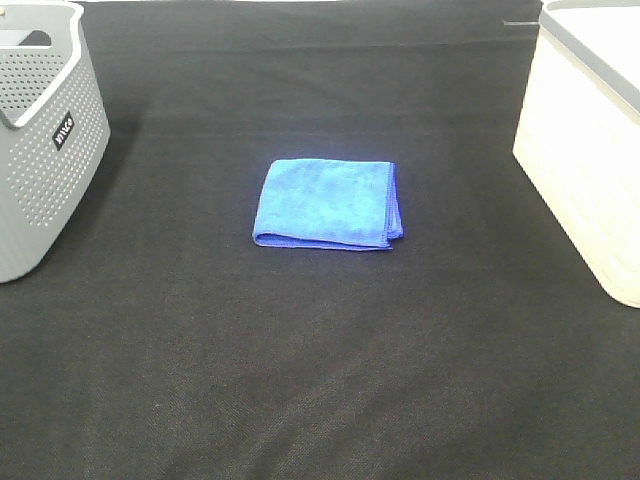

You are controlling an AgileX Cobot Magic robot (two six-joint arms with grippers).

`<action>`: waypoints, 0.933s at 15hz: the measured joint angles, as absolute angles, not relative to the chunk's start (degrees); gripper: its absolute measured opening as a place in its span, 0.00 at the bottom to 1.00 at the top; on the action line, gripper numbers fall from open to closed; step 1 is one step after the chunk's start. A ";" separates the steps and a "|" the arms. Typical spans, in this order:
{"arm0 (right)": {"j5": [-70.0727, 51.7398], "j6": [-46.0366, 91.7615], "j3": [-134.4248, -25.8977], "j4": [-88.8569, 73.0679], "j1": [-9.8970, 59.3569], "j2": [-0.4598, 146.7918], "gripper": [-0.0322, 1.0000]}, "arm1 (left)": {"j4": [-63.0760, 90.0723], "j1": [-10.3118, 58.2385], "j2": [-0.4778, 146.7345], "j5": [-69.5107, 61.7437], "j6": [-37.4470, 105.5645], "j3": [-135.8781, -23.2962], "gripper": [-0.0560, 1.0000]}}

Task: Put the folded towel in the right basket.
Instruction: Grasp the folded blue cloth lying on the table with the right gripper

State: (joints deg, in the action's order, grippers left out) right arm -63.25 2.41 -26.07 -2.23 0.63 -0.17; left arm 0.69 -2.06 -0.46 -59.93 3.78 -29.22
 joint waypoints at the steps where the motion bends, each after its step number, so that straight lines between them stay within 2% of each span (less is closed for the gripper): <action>1: -63.25 2.41 -26.07 -2.23 0.63 -0.17 0.98 | 0.69 -2.06 -0.46 -59.93 3.78 -29.22 0.99; 14: -63.25 2.41 -26.07 -2.23 0.63 -0.17 0.98 | 0.69 -2.06 -0.46 -59.93 3.78 -29.22 0.99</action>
